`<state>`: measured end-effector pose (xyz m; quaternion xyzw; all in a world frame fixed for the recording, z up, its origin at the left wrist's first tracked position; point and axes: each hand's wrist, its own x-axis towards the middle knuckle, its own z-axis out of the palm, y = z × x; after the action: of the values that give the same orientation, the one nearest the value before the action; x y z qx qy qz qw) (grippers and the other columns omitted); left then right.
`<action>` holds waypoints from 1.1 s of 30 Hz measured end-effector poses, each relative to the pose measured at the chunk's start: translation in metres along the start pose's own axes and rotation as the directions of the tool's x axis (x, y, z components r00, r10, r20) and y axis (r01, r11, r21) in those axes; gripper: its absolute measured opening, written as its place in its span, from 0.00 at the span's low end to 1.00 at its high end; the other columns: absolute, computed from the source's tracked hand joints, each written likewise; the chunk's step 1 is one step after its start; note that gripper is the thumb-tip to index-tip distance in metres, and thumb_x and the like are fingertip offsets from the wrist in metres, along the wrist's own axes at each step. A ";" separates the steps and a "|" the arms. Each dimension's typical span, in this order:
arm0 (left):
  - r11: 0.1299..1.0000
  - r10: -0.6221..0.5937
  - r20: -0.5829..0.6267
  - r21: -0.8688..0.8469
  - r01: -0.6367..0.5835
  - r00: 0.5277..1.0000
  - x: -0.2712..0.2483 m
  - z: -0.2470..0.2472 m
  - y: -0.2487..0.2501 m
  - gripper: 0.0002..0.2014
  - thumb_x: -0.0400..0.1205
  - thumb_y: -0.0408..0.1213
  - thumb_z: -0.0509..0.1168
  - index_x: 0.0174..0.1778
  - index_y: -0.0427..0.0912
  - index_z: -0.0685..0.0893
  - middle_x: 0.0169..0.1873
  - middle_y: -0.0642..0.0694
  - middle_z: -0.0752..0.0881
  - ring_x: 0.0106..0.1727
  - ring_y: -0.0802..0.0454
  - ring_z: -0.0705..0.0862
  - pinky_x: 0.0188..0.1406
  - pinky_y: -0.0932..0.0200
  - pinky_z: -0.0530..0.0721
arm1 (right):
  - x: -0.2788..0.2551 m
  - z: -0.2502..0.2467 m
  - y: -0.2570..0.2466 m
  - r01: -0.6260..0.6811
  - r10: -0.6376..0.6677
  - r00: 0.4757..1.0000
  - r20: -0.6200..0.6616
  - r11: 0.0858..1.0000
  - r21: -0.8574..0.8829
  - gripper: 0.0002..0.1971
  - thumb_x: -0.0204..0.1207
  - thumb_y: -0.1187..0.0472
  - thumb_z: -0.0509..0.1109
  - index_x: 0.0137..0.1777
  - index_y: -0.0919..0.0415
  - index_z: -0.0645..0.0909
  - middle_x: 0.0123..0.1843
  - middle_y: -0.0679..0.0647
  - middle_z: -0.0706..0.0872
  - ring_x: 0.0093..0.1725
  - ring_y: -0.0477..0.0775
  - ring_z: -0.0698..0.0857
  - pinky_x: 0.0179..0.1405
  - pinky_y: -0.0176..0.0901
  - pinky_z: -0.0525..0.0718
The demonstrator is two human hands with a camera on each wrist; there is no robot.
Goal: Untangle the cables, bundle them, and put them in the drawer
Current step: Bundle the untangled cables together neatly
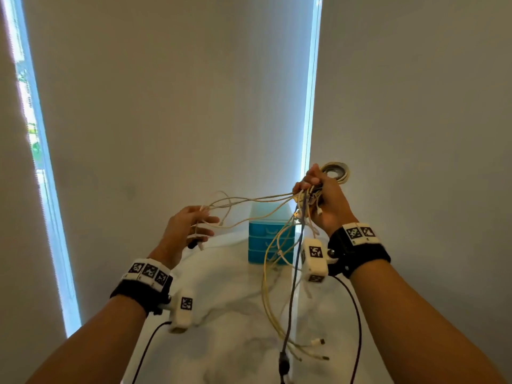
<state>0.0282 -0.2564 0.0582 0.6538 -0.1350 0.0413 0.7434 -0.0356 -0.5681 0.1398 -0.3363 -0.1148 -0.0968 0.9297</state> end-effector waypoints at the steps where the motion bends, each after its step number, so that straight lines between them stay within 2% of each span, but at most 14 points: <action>1: 1.000 0.011 -0.040 -0.001 -0.011 0.999 0.000 -0.004 -0.002 0.13 0.87 0.37 0.67 0.64 0.36 0.89 0.55 0.38 0.96 0.48 0.38 0.92 0.50 0.46 0.90 | 0.001 -0.002 -0.002 0.005 -0.006 1.000 -0.014 1.000 -0.029 0.18 0.93 0.52 0.66 0.40 0.55 0.80 0.28 0.45 0.76 0.28 0.47 0.80 0.40 0.44 0.90; 4: 0.999 -0.020 -0.181 0.046 0.028 0.983 0.005 -0.017 -0.008 0.14 0.80 0.30 0.65 0.58 0.40 0.93 0.52 0.46 0.97 0.52 0.44 0.92 0.56 0.46 0.88 | 0.003 -0.013 -0.003 0.027 -0.045 0.991 -0.128 0.989 -0.144 0.16 0.93 0.53 0.68 0.41 0.55 0.81 0.29 0.46 0.76 0.27 0.48 0.80 0.38 0.45 0.88; 7: 0.984 -0.181 -0.375 -0.069 0.167 0.909 0.020 -0.033 -0.030 0.13 0.77 0.33 0.65 0.55 0.36 0.90 0.52 0.42 0.94 0.52 0.40 0.89 0.47 0.46 0.87 | 0.007 -0.025 0.001 0.090 -0.151 0.953 -0.262 0.969 -0.230 0.10 0.91 0.56 0.70 0.47 0.56 0.82 0.29 0.47 0.77 0.26 0.49 0.79 0.34 0.45 0.86; 9: 0.941 -0.265 -0.495 0.054 0.334 0.827 0.029 -0.042 -0.042 0.28 0.73 0.37 0.73 0.68 0.29 0.80 0.65 0.32 0.84 0.65 0.33 0.84 0.49 0.42 0.89 | 0.007 -0.028 0.001 0.084 -0.163 0.946 -0.279 0.958 -0.275 0.08 0.91 0.58 0.70 0.48 0.56 0.82 0.28 0.47 0.77 0.26 0.49 0.78 0.31 0.44 0.85; 11: 0.795 -0.244 -0.523 0.374 0.478 0.816 0.031 -0.040 -0.045 0.51 0.73 0.37 0.81 0.87 0.29 0.57 0.83 0.27 0.64 0.82 0.27 0.69 0.75 0.33 0.81 | 0.008 -0.029 0.003 0.058 -0.152 0.963 -0.223 0.925 -0.376 0.11 0.92 0.55 0.69 0.47 0.57 0.82 0.29 0.48 0.78 0.28 0.51 0.79 0.34 0.45 0.86; 13: 0.678 -0.064 -0.434 0.642 0.359 0.899 0.027 -0.022 -0.036 0.63 0.75 0.38 0.84 0.93 0.37 0.43 0.91 0.30 0.47 0.91 0.28 0.54 0.88 0.32 0.63 | 0.009 -0.025 0.008 0.045 -0.135 0.981 -0.140 0.858 -0.512 0.14 0.91 0.51 0.70 0.46 0.58 0.82 0.31 0.49 0.81 0.32 0.54 0.83 0.41 0.49 0.87; 16: 0.781 0.156 -0.070 0.619 -0.079 0.985 0.014 0.021 -0.005 0.55 0.79 0.53 0.82 0.95 0.44 0.56 0.91 0.38 0.63 0.90 0.40 0.66 0.87 0.43 0.69 | 0.006 -0.009 0.017 0.024 -0.041 0.999 -0.013 0.785 -0.619 0.15 0.91 0.49 0.70 0.45 0.57 0.82 0.33 0.51 0.82 0.38 0.55 0.87 0.47 0.49 0.88; 19: 0.853 0.122 0.391 0.428 -0.298 0.912 -0.012 0.079 0.024 0.48 0.81 0.66 0.71 0.93 0.52 0.61 0.87 0.55 0.71 0.84 0.54 0.73 0.81 0.53 0.73 | 0.001 0.014 0.025 0.017 0.085 0.989 0.119 0.745 -0.667 0.15 0.91 0.48 0.69 0.46 0.58 0.83 0.36 0.52 0.82 0.44 0.56 0.89 0.57 0.52 0.89; 21: 0.901 0.124 0.579 0.274 -0.335 0.806 -0.028 0.114 0.034 0.39 0.83 0.56 0.74 0.88 0.56 0.65 0.81 0.58 0.77 0.77 0.61 0.81 0.81 0.52 0.80 | -0.003 0.028 0.026 0.034 0.141 0.970 0.196 0.723 -0.690 0.15 0.91 0.48 0.69 0.49 0.59 0.84 0.37 0.54 0.84 0.47 0.58 0.90 0.63 0.57 0.87; 23: 0.908 0.159 0.620 0.213 -0.360 0.768 -0.034 0.134 0.031 0.26 0.85 0.41 0.77 0.76 0.60 0.75 0.69 0.55 0.87 0.67 0.62 0.88 0.74 0.54 0.86 | -0.009 0.042 0.020 0.029 0.190 0.954 0.231 0.710 -0.703 0.14 0.91 0.50 0.69 0.50 0.60 0.84 0.39 0.55 0.85 0.50 0.59 0.92 0.66 0.57 0.89; 26: 0.916 0.104 0.572 0.264 -0.303 0.814 -0.032 0.139 0.024 0.14 0.81 0.44 0.81 0.60 0.51 0.88 0.59 0.44 0.94 0.61 0.49 0.93 0.72 0.46 0.88 | -0.015 0.049 0.000 0.034 0.221 0.945 0.240 0.663 -0.747 0.14 0.92 0.51 0.68 0.50 0.61 0.84 0.40 0.56 0.86 0.53 0.62 0.93 0.71 0.59 0.89; 28: 0.921 0.021 0.635 0.287 -0.262 0.772 -0.024 0.127 0.017 0.16 0.83 0.45 0.79 0.66 0.49 0.90 0.61 0.45 0.94 0.63 0.45 0.93 0.72 0.44 0.89 | -0.017 0.043 -0.016 0.048 0.200 0.952 0.231 0.648 -0.760 0.14 0.92 0.52 0.67 0.49 0.61 0.84 0.41 0.56 0.87 0.54 0.62 0.94 0.72 0.61 0.89; 30: 0.921 -0.029 0.672 0.305 -0.241 0.740 -0.019 0.110 0.013 0.15 0.88 0.47 0.73 0.69 0.51 0.90 0.58 0.49 0.93 0.59 0.46 0.91 0.62 0.53 0.90 | -0.021 0.035 -0.030 0.039 0.171 0.963 0.207 0.673 -0.739 0.14 0.93 0.53 0.66 0.49 0.60 0.83 0.40 0.56 0.87 0.54 0.62 0.94 0.71 0.61 0.89; 33: 0.910 -0.038 0.640 0.339 -0.238 0.767 -0.015 0.086 0.012 0.18 0.88 0.58 0.68 0.68 0.53 0.92 0.44 0.50 0.87 0.46 0.53 0.83 0.48 0.60 0.84 | -0.027 0.023 -0.040 0.017 0.146 0.971 0.188 0.745 -0.667 0.13 0.93 0.53 0.65 0.48 0.59 0.81 0.38 0.55 0.84 0.53 0.61 0.93 0.69 0.60 0.90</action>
<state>-0.0018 -0.3379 0.0749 0.7587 -0.4014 -0.1142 0.5002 -0.0753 -0.5811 0.1735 -0.6572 -0.1669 -0.0597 0.7326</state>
